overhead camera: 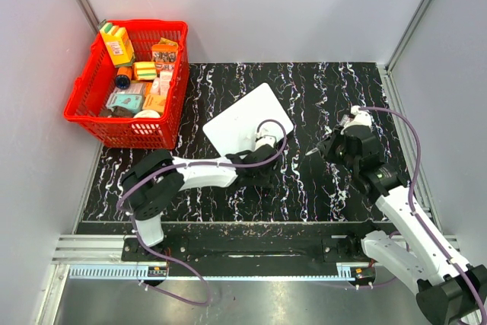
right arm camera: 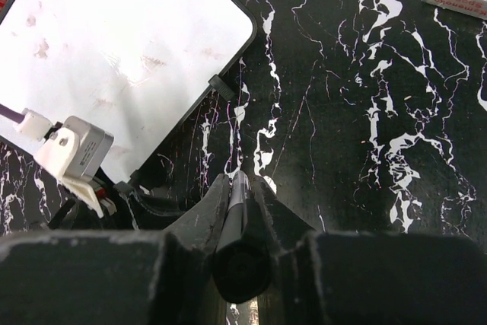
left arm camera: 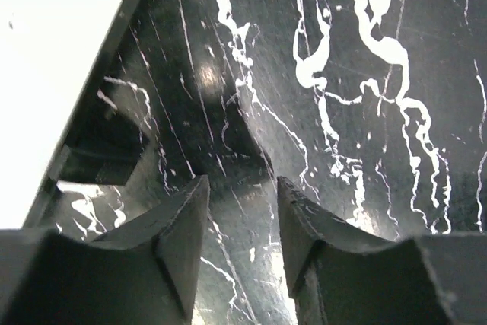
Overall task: Write a sentence on the whiteboard
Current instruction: Adjust the whiteboard stand at the center of the board.
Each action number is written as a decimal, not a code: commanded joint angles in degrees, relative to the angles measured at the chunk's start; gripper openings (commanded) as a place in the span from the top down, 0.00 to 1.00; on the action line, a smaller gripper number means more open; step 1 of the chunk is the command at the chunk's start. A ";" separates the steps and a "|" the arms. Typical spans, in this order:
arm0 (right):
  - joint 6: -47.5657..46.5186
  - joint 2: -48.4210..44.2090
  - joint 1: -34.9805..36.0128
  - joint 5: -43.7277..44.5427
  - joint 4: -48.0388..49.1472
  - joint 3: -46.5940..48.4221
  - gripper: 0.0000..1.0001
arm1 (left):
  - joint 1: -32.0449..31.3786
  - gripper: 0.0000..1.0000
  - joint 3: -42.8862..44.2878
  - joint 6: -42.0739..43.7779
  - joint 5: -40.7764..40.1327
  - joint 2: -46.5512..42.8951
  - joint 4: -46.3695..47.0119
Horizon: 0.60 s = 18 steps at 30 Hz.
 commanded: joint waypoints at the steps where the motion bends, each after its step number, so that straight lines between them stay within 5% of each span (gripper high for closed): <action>1: -1.27 -1.39 -0.47 2.05 -0.30 2.99 1.00 | 1.94 0.58 0.53 1.07 -0.74 2.57 3.65; 9: -1.18 -1.74 -0.64 1.52 -0.39 2.81 1.00 | 3.61 0.67 -1.84 2.48 0.67 4.16 4.28; 18: -1.00 -1.65 -0.64 0.73 -0.04 2.28 1.00 | 7.03 0.67 -11.95 1.77 -0.03 -2.07 7.00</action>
